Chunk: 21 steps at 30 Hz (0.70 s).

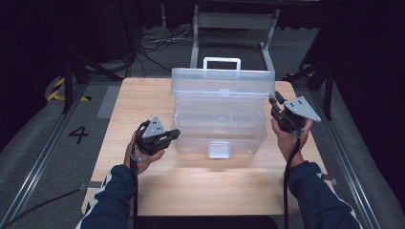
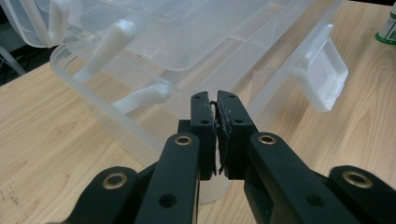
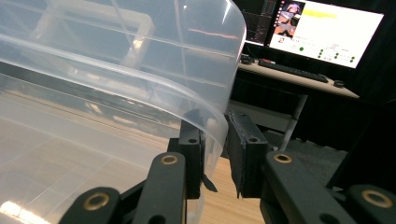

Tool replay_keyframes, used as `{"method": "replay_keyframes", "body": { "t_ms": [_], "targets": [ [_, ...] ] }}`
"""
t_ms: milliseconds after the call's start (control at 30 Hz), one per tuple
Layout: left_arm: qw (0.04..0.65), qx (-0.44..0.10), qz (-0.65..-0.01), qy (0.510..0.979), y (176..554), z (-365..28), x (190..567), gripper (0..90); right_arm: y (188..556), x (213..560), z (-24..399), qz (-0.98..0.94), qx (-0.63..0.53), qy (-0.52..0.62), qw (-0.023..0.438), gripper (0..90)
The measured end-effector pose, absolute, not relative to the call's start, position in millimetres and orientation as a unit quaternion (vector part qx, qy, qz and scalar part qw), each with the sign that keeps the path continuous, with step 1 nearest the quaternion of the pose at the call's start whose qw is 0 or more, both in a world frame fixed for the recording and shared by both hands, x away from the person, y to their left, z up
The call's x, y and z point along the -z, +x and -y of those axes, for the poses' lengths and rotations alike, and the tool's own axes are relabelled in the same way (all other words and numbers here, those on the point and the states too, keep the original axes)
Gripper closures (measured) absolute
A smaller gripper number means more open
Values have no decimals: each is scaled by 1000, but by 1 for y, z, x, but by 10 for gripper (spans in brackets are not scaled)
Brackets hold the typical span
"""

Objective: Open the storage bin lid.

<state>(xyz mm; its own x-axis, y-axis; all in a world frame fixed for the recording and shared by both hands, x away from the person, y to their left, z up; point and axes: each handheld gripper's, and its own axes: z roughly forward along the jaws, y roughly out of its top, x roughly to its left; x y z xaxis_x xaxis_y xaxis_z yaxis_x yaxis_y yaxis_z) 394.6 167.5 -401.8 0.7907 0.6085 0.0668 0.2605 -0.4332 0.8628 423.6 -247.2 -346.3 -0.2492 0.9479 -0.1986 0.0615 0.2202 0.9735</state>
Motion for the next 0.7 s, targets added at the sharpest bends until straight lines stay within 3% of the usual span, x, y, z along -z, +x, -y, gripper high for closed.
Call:
{"method": "replay_keyframes", "body": {
  "t_ms": [700],
  "targets": [
    [467, -178, -264, 825, 400, -167, 404, 880, 458, 325, 232, -609, -442, 433, 496, 843]
  ]
}}
